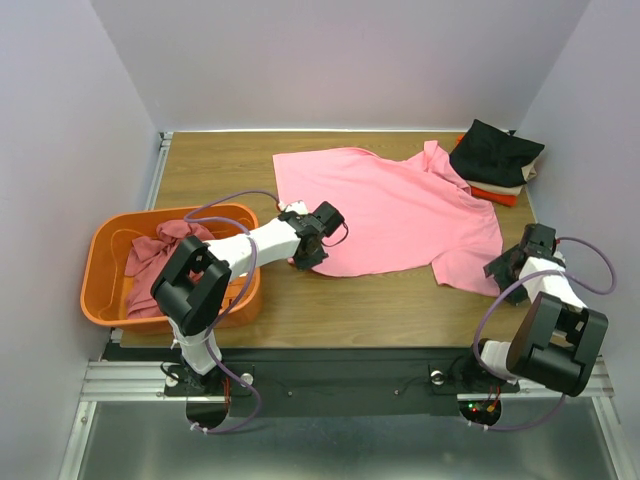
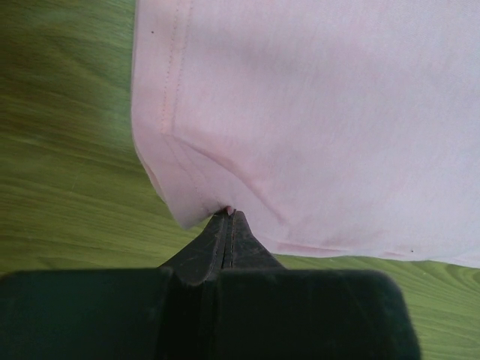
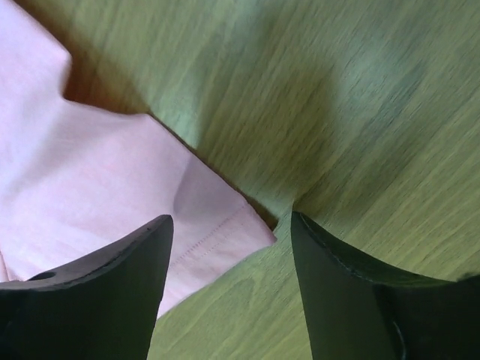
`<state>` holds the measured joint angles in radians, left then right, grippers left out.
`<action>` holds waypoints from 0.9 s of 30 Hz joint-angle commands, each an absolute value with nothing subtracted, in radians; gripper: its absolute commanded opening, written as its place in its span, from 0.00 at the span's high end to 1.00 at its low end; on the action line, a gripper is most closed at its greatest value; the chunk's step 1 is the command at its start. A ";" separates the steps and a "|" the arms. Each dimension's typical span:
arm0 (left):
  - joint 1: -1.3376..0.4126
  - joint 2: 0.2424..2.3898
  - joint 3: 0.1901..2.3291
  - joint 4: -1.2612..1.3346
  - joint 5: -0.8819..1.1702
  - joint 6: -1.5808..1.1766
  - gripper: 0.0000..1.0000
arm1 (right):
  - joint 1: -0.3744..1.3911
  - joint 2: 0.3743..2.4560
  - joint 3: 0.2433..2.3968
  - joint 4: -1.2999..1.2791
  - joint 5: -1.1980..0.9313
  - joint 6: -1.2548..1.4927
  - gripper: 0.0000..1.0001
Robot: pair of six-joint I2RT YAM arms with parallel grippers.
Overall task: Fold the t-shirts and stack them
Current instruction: Fold the tshirt
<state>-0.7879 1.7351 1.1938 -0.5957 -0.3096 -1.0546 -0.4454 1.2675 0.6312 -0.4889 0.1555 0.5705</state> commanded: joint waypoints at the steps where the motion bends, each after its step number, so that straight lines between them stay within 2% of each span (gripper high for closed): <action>1: -0.784 1.684 1.235 -0.658 -0.348 -1.081 1.00 | -0.453 1.288 0.626 -0.451 0.117 0.577 0.33; 7: -0.782 1.684 1.230 -0.655 -0.342 -1.080 1.00 | -0.453 1.304 0.626 -0.448 0.104 0.572 0.48; 9: -0.782 1.686 1.230 -0.653 -0.344 -1.078 1.00 | -0.453 1.310 0.627 -0.448 0.104 0.569 0.56; 10: -0.782 1.683 1.229 -0.652 -0.345 -1.075 1.00 | -0.453 1.316 0.629 -0.448 0.101 0.566 0.60; 11: -0.782 1.684 1.230 -0.649 -0.347 -1.074 1.00 | -0.453 1.321 0.630 -0.446 0.101 0.565 0.72; 14: -0.779 1.681 1.232 -0.647 -0.360 -1.057 1.00 | -0.453 1.336 0.638 -0.445 0.098 0.560 0.93; 16: -0.778 1.675 1.223 -0.641 -0.370 -1.037 1.00 | -0.453 1.335 0.640 -0.446 0.101 0.548 1.00; 22: -0.778 1.628 1.149 -0.594 -0.365 -0.973 1.00 | -0.453 1.241 0.655 -0.465 0.091 0.523 1.00; 27: -0.778 1.577 1.120 -0.581 -0.353 -0.890 1.00 | -0.453 1.146 0.736 -0.593 0.104 0.534 1.00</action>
